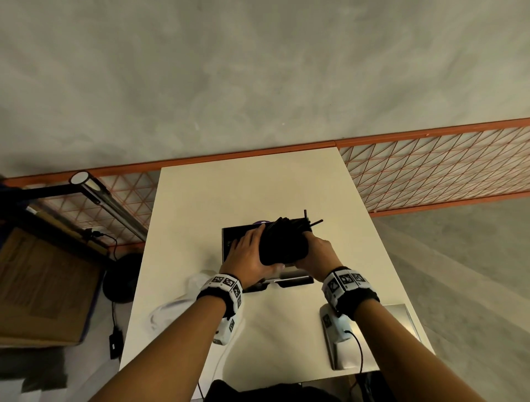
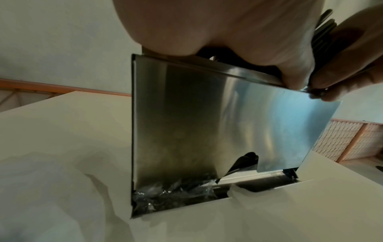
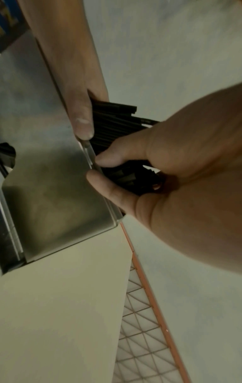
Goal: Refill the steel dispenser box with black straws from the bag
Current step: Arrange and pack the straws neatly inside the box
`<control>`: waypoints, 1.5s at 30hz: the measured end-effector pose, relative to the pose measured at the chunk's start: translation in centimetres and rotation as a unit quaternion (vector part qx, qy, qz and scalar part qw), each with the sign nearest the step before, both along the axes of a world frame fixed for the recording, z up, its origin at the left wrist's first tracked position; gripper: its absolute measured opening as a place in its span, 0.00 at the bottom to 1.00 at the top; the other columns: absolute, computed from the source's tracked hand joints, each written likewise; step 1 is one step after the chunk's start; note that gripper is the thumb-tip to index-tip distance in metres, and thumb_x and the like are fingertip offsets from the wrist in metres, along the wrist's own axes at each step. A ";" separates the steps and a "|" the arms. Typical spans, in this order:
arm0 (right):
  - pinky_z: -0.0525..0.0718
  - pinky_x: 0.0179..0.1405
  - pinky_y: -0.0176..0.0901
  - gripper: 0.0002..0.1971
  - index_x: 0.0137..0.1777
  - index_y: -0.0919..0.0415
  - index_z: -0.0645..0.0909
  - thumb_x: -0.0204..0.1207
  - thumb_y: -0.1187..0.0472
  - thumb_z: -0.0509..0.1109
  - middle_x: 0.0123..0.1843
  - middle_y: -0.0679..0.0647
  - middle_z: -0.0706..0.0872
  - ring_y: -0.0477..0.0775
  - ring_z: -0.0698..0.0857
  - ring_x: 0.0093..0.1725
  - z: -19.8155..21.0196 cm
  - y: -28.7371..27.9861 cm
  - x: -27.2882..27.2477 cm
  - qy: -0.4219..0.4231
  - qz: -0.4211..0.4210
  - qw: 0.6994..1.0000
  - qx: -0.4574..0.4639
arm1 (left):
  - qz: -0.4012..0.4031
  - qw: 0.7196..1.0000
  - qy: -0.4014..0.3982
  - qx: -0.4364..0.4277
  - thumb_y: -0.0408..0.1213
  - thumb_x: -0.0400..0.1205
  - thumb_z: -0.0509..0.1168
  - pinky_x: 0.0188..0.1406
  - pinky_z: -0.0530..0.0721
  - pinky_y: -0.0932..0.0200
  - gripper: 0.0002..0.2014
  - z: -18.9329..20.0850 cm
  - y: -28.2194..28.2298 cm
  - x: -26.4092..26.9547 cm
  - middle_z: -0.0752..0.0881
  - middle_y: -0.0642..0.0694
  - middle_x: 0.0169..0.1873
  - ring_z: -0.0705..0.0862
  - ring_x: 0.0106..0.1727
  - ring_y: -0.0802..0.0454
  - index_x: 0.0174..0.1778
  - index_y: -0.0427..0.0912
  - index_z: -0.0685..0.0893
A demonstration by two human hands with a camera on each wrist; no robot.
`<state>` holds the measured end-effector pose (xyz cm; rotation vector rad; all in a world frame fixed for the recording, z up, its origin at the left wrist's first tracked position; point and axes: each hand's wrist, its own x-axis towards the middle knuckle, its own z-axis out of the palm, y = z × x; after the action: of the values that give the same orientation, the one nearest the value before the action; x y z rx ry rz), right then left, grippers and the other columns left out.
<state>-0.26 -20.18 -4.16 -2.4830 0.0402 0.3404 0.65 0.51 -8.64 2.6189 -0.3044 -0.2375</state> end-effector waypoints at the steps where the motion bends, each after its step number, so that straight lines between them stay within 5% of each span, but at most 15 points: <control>1: 0.74 0.42 0.40 0.19 0.62 0.60 0.77 0.72 0.57 0.73 0.55 0.60 0.89 0.66 0.86 0.54 0.2 -0.1 0.0 0.005 0.003 1.000 0.000 | 0.004 1.000 0.003 -0.003 0.73 0.69 0.71 0.81 0.70 0.40 0.57 0.0 0.0 0.0 0.68 0.49 0.82 0.73 0.79 0.41 0.89 0.51 0.55; 6: 0.77 0.44 0.40 0.20 0.60 0.59 0.85 0.66 0.66 0.76 0.52 0.60 0.91 0.65 0.86 0.54 1.0 -0.9 -0.1 0.007 -0.005 1.000 0.019 | 0.013 0.999 0.016 -0.029 0.70 0.69 0.75 0.69 0.83 0.42 0.55 0.4 0.0 -0.3 0.66 0.52 0.80 0.77 0.76 0.43 0.88 0.53 0.56; 11: 0.72 0.44 0.36 0.18 0.60 0.59 0.87 0.69 0.64 0.76 0.51 0.58 0.92 0.62 0.86 0.52 1.5 -0.6 -0.5 -0.020 -0.018 0.999 0.038 | 0.020 0.999 0.018 -0.031 0.69 0.69 0.76 0.69 0.83 0.42 0.56 0.5 0.0 -0.3 0.66 0.52 0.80 0.75 0.78 0.44 0.88 0.53 0.56; 16: 0.69 0.29 0.24 0.13 0.55 0.59 0.86 0.70 0.60 0.76 0.37 0.46 0.82 0.52 0.79 0.39 1.8 -0.2 -1.0 -0.032 -0.008 0.997 0.072 | 0.033 0.998 0.016 -0.047 0.69 0.67 0.76 0.66 0.85 0.39 0.56 0.4 0.1 -0.2 0.66 0.53 0.80 0.76 0.77 0.43 0.88 0.55 0.57; 19: 0.70 0.35 0.18 0.24 0.65 0.53 0.81 0.69 0.52 0.80 0.49 0.44 0.86 0.46 0.81 0.47 1.4 0.5 -1.7 -0.010 0.028 0.995 0.092 | 0.037 0.998 0.025 -0.045 0.71 0.66 0.75 0.63 0.86 0.37 0.56 0.5 0.1 -0.2 0.66 0.54 0.79 0.76 0.78 0.44 0.87 0.58 0.56; 23: 0.76 0.51 0.31 0.38 0.72 0.56 0.75 0.62 0.53 0.85 0.63 0.52 0.86 0.54 0.84 0.60 -0.2 1.3 -2.2 -0.013 0.058 0.994 0.087 | 0.044 0.998 0.032 -0.038 0.73 0.67 0.74 0.65 0.86 0.40 0.57 0.6 -0.1 -0.2 0.67 0.54 0.79 0.76 0.77 0.45 0.87 0.58 0.56; 30: 0.70 0.34 0.21 0.19 0.62 0.64 0.84 0.71 0.65 0.78 0.51 0.61 0.91 0.64 0.87 0.49 -0.5 1.9 -2.1 -0.084 -0.004 0.992 0.091 | 0.055 0.997 0.026 -0.045 0.67 0.70 0.77 0.63 0.85 0.42 0.53 0.9 0.0 -0.3 0.67 0.55 0.80 0.77 0.77 0.45 0.88 0.57 0.58; 38: 0.72 0.40 0.22 0.17 0.60 0.55 0.88 0.70 0.61 0.78 0.50 0.53 0.93 0.53 0.88 0.49 0.1 0.6 -1.5 -0.086 -0.019 0.989 0.116 | 0.051 0.997 0.002 -0.064 0.64 0.70 0.79 0.62 0.86 0.44 0.53 1.0 0.1 -0.4 0.68 0.57 0.79 0.77 0.76 0.48 0.87 0.59 0.58; 45: 0.84 0.47 0.31 0.14 0.53 0.56 0.91 0.68 0.66 0.75 0.46 0.47 0.93 0.42 0.90 0.46 1.5 -1.1 -0.5 -0.007 -0.060 0.967 0.246 | 0.053 0.992 -0.025 -0.114 0.59 0.69 0.82 0.74 0.78 0.52 0.53 0.8 0.3 -0.5 0.72 0.56 0.79 0.70 0.80 0.57 0.87 0.54 0.61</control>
<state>-0.71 -21.25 -2.64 -1.9802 0.0894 0.2449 0.11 0.78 -7.83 2.4075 -0.1969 -0.0951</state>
